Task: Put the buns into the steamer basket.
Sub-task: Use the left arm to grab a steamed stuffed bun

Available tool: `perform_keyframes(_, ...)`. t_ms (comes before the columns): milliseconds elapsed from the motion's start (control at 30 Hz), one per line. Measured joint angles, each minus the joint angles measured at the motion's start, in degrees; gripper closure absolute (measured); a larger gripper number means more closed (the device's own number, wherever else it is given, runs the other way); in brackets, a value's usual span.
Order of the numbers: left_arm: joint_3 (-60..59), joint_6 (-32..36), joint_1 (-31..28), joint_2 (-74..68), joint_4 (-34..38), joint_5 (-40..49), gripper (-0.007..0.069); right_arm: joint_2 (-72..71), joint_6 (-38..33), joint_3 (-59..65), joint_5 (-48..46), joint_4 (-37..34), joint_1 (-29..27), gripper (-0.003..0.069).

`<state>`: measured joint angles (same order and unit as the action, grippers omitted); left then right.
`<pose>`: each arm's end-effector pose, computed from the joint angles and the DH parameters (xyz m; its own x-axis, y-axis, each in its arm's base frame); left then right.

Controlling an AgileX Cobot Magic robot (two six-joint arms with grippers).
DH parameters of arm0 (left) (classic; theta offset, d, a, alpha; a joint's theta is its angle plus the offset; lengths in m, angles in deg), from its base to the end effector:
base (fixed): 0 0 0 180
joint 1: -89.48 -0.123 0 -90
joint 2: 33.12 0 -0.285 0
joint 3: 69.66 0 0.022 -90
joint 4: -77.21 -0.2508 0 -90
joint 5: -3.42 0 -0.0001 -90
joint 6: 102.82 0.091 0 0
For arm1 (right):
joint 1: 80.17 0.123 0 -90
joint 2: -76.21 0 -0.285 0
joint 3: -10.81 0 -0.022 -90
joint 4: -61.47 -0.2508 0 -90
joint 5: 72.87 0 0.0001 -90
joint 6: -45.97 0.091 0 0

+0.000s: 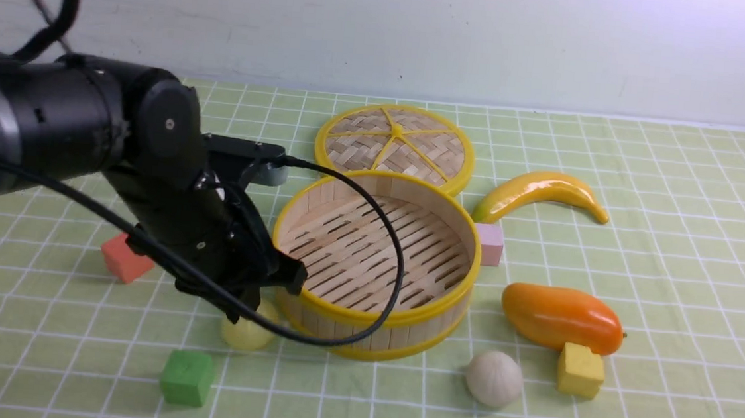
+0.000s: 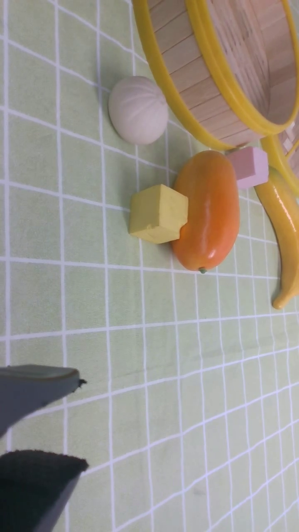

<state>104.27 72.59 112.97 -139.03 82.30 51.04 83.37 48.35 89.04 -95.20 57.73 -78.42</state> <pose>0.3192 -0.1452 0.2385 -0.9090 0.2432 -0.3384 0.2948 0.9493 -0.1097 0.0520 0.0039 0.1729 -0.3074 0.0924 -0.9471 -0.0230 0.9943 0.1044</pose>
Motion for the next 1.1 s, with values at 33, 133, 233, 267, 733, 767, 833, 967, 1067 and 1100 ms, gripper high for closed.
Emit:
perform_keyframes(33, 1.0, -0.3, 0.0, -1.4, -0.7, 0.0, 0.0475, 0.0, 0.0, 0.0, 0.0, 0.0, 0.0, 0.0419)
perform_keyframes(133, 2.7, -0.8, 0.0, -4.3, -1.6, -0.1, 0.0370, 0.0, 0.0, 0.0, 0.0, 0.0, 0.0, 0.0419)
perform_keyframes(233, 3.4, -0.9, -0.3, -6.0, -2.3, -0.5, 0.0328, 0.0, 0.0, 0.0, 0.0, 0.0, 0.0, 0.0419)
perform_keyframes(267, 3.7, -0.9, -0.4, -6.8, -2.5, -0.8, 0.0312, 0.0, 0.0, 0.0, 0.0, 0.0, 0.0, 0.0419)
perform_keyframes(733, 4.3, -0.9, -3.0, -10.7, -2.6, -5.5, 0.0306, 0.0, 0.1, 0.0, 0.0, 0.0, 0.0, 0.0419)
perform_keyframes(767, 4.3, -0.9, -3.0, -10.7, -2.6, -5.5, 0.0313, 0.0, 0.1, 0.0, 0.0, 0.0, 0.0, 0.0419)
perform_keyframes(833, 4.3, -0.9, -3.0, -10.7, -2.5, -5.5, 0.0343, 0.0, 0.1, 0.0, 0.0, 0.0, 0.0, 0.0419)
perform_keyframes(967, 4.3, -0.7, -3.0, -10.8, -2.4, -5.2, 0.0453, 0.0, 0.1, 0.0, 0.0, 0.0, 0.0, 0.0419)
perform_keyframes(1067, 4.3, 0.7, -3.0, -10.8, -2.3, -4.1, 0.0553, 0.0, 0.1, 0.0, 0.0, 0.0, 0.0, 0.0419)
perform_keyframes(1100, 4.3, 1.1, -3.0, -10.8, -2.3, -3.7, 0.0591, 0.0, 0.1, 0.0, 0.0, 0.0, 0.0, 0.0419)
